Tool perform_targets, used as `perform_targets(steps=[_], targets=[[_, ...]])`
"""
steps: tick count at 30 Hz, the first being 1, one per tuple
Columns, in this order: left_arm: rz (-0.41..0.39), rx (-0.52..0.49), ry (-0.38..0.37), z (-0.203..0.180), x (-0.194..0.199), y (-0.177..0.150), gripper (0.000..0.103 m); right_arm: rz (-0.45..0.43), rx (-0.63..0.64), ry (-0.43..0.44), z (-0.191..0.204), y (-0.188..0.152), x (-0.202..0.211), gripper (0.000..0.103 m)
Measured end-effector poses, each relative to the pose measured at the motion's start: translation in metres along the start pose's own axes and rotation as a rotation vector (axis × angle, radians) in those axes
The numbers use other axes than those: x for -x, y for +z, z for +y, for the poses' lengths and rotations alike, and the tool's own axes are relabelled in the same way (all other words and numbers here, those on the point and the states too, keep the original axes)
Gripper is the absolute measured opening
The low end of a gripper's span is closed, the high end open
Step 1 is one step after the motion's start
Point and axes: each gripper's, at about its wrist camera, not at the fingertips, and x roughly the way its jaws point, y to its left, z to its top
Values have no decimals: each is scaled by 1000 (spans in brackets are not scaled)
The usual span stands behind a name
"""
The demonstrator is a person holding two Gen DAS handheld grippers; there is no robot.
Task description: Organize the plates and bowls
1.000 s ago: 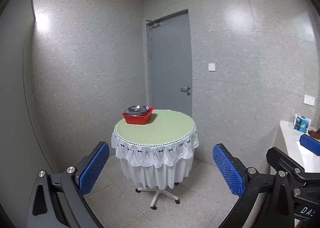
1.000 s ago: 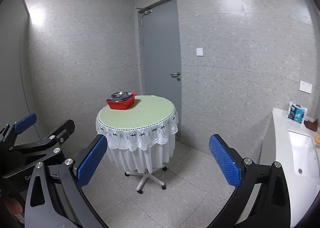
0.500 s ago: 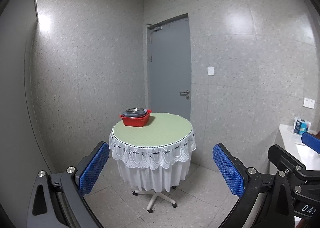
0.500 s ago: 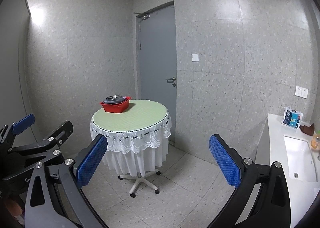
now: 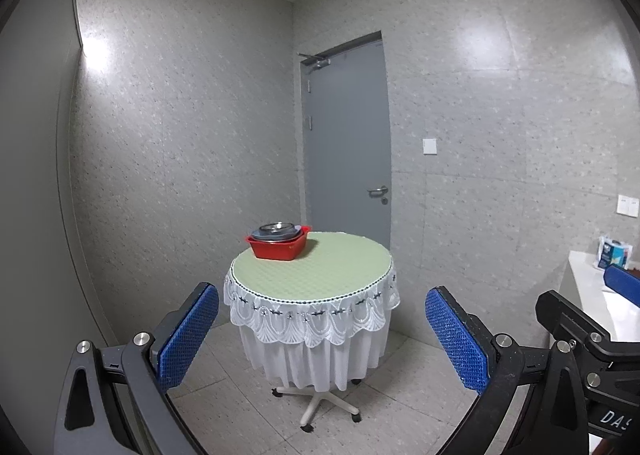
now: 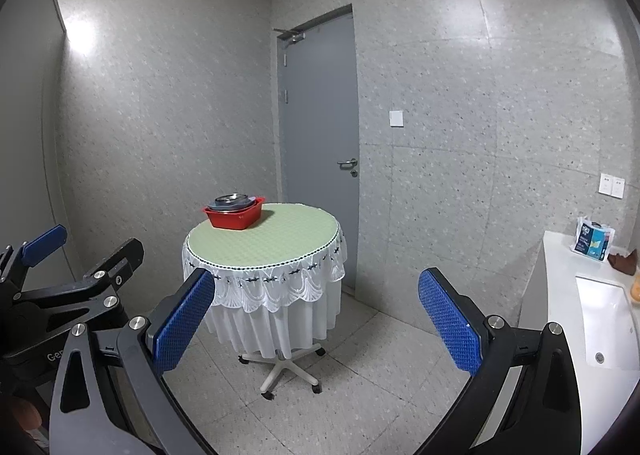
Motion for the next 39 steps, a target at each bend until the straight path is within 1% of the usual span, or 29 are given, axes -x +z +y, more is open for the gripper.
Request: perform_targets(steps=[16, 39], targets=[[8, 5, 20, -13, -26, -6, 102, 1, 3, 17, 2, 2, -8, 103], [-4, 13, 38, -26, -30, -13, 102, -3, 4, 26, 3, 3, -11, 103]])
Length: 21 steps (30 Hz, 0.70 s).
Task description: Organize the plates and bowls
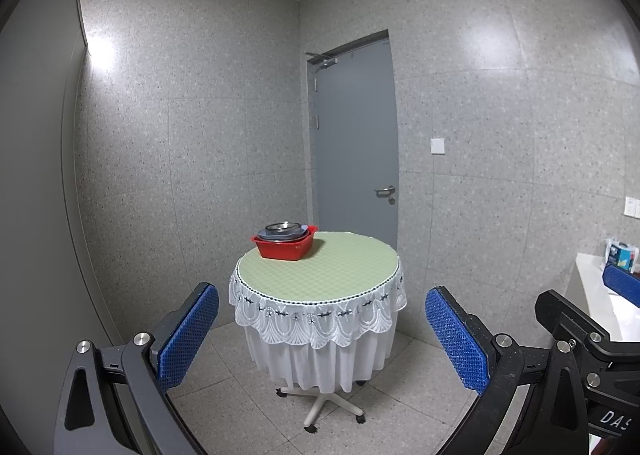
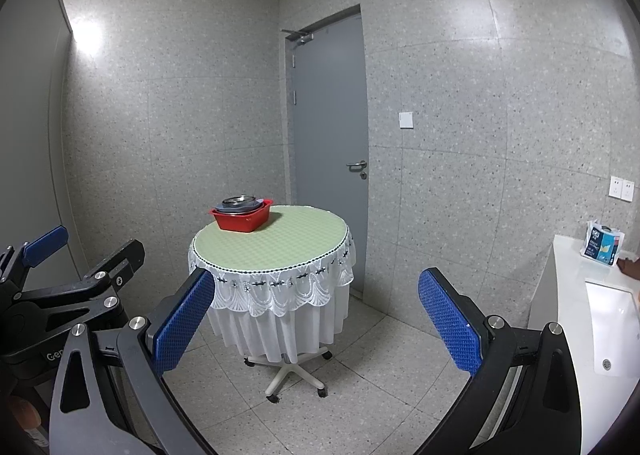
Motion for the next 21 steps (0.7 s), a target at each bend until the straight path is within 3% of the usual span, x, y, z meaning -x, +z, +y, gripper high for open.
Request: perform_targets(steps=[21], targets=[[-1, 4, 4, 0, -2, 0, 102, 2, 0, 8, -1, 1, -4, 103]])
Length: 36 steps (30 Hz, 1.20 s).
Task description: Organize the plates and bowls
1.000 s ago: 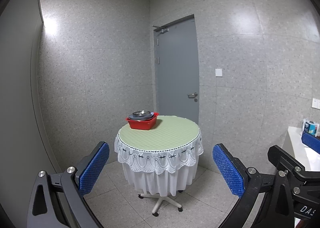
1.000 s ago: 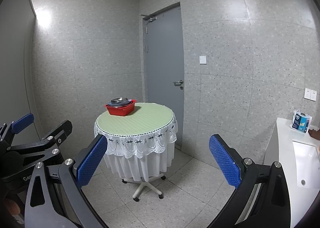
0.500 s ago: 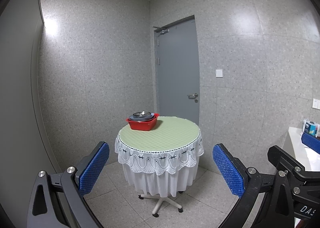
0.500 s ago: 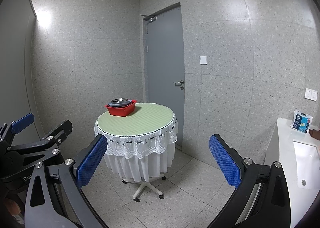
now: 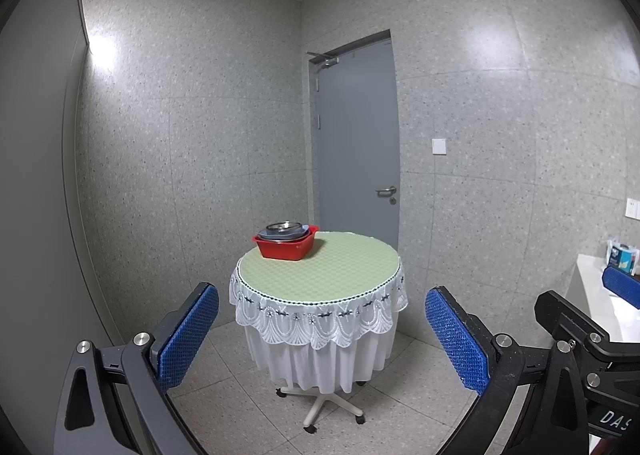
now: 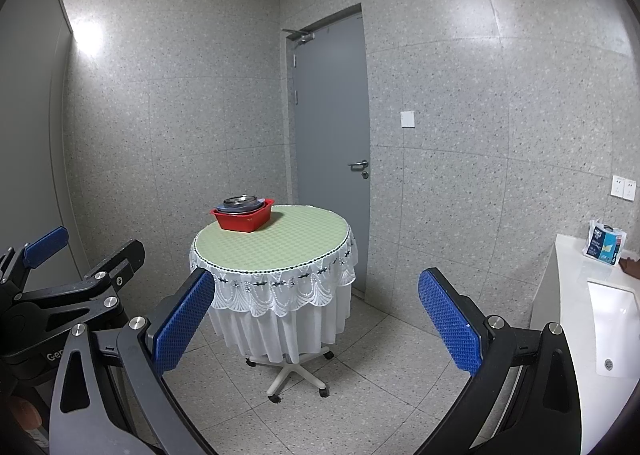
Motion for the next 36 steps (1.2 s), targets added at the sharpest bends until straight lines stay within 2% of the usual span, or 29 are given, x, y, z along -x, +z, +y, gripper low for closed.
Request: perform_targets(steps=[36], targets=[[1, 3, 10, -8, -2, 1, 102, 5, 1, 11, 3, 1, -7, 103]])
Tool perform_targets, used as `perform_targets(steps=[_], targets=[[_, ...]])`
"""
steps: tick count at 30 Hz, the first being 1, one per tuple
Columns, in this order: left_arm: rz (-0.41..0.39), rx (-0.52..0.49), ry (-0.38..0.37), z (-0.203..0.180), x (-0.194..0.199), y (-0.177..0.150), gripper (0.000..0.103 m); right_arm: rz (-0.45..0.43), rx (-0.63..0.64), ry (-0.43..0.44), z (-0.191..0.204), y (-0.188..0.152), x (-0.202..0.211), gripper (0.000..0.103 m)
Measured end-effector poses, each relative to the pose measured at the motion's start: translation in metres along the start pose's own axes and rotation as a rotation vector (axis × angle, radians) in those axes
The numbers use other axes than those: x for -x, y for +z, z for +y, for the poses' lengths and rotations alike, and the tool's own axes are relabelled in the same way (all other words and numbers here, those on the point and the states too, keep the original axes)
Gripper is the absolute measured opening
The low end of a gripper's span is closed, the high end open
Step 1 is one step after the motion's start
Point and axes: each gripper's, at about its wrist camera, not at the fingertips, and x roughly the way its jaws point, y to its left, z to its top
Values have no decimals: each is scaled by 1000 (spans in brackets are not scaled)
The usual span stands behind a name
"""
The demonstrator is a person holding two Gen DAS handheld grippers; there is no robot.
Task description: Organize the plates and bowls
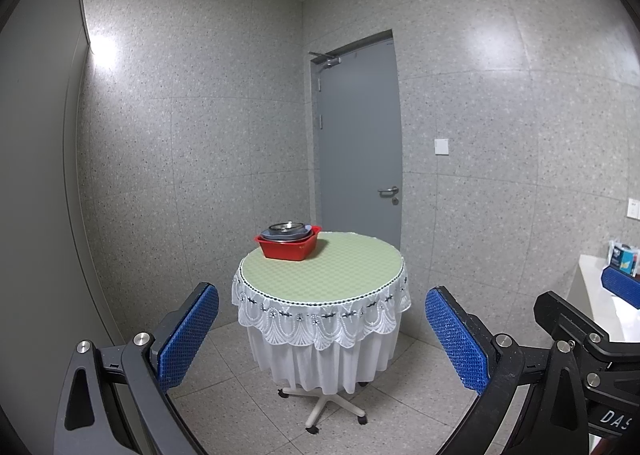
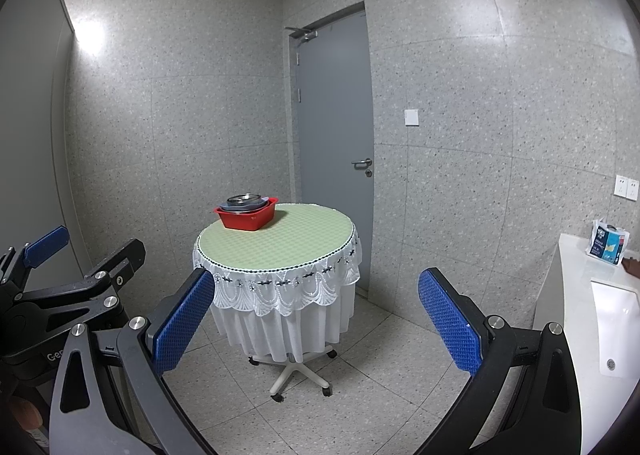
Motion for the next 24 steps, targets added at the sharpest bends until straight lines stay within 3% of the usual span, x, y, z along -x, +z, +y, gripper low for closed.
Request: perform_targets(steps=[24], targets=[[-10, 0, 6, -4, 1, -2, 102, -3, 1, 1, 1, -1, -2, 103]])
